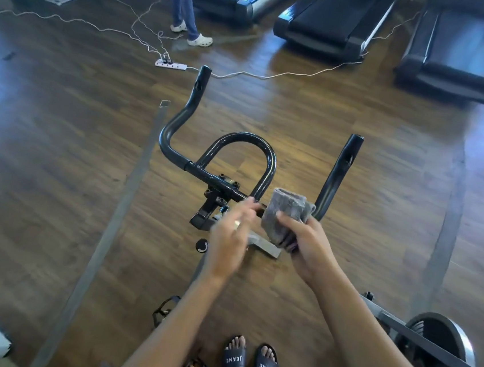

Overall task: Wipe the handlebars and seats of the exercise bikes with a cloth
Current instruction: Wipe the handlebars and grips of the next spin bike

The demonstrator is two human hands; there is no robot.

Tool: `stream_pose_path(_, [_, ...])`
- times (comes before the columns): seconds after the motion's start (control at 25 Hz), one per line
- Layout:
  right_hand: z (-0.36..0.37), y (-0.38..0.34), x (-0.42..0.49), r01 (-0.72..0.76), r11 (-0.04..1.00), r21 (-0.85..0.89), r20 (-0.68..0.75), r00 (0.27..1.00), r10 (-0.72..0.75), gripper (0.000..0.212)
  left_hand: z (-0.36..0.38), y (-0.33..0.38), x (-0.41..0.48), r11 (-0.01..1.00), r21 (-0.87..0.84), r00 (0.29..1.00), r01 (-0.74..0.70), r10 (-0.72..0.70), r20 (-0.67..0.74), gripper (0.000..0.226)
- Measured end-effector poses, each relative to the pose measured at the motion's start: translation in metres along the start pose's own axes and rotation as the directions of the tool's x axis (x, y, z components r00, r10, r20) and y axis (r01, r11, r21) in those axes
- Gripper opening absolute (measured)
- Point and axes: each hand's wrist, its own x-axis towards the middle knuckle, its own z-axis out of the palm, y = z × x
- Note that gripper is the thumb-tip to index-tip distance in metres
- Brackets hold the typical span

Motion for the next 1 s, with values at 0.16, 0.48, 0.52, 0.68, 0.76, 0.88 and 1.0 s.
stream_pose_path(0.16, [0.031, -0.004, 0.033, 0.573, 0.333, -0.748, 0.372, 0.779, -0.505, 0.060, -0.048, -0.025, 0.042, 0.966, 0.089, 0.879, 0.242, -0.179, -0.442, 0.026])
stream_pose_path(0.48, [0.006, 0.049, 0.083, 0.522, -0.601, -0.606, 0.729, 0.666, -0.157, 0.068, -0.032, -0.072, 0.073, 0.890, 0.290, 0.930, 0.351, -0.297, -0.215, 0.047])
stream_pose_path(0.52, [-0.006, 0.049, 0.081, 0.529, -0.612, -0.588, 0.747, 0.645, -0.161, 0.068, -0.032, -0.076, 0.073, 0.886, 0.310, 0.934, 0.346, -0.294, -0.202, 0.048])
stream_pose_path(0.68, [0.001, 0.049, 0.081, 0.529, -0.638, -0.560, 0.769, 0.618, -0.164, 0.069, -0.029, -0.084, 0.077, 0.886, 0.297, 0.930, 0.355, -0.304, -0.204, 0.055])
stream_pose_path(0.76, [0.024, 0.051, 0.091, 0.503, -0.620, -0.602, 0.743, 0.638, -0.204, 0.075, -0.026, -0.086, 0.077, 0.885, 0.302, 0.930, 0.355, -0.300, -0.215, 0.057])
stream_pose_path(0.88, [0.020, 0.049, 0.093, 0.532, -0.607, -0.590, 0.757, 0.627, -0.186, 0.076, -0.029, -0.084, 0.075, 0.879, 0.311, 0.930, 0.360, -0.312, -0.195, 0.056])
stream_pose_path(1.0, [-0.010, 0.047, 0.076, 0.543, -0.586, -0.601, 0.744, 0.648, -0.162, 0.067, -0.032, -0.077, 0.068, 0.857, 0.344, 0.923, 0.383, -0.343, -0.172, 0.059])
